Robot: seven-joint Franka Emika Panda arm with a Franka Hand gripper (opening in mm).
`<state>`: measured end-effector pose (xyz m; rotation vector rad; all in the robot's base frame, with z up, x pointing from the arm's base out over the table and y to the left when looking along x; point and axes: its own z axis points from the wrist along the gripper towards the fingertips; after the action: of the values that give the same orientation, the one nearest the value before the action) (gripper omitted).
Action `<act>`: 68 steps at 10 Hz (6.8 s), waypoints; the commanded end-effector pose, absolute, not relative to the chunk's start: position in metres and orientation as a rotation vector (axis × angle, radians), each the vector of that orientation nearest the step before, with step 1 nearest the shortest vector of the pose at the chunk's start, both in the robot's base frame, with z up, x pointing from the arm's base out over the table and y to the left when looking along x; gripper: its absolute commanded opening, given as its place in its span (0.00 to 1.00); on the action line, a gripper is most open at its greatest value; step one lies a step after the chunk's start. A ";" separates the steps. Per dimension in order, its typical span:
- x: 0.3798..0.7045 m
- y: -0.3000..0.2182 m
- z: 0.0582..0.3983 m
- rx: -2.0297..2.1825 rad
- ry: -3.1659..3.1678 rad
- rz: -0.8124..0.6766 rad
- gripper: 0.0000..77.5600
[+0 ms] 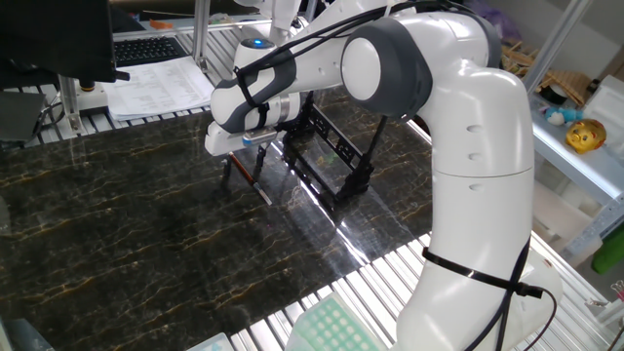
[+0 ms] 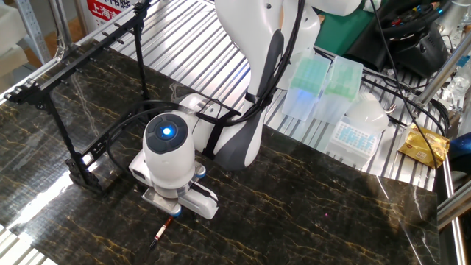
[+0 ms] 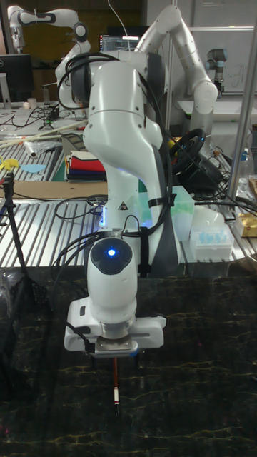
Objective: Place the brush on the pen rack
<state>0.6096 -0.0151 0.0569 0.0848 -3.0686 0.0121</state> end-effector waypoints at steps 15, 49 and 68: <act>0.611 -0.015 0.058 0.088 -3.072 0.013 0.01; 0.572 -0.033 0.178 -0.775 -2.979 0.186 0.01; 0.558 -0.035 0.204 -0.828 -2.969 0.186 0.01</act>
<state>0.5556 -0.0363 0.1971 -0.7994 -2.9795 0.1825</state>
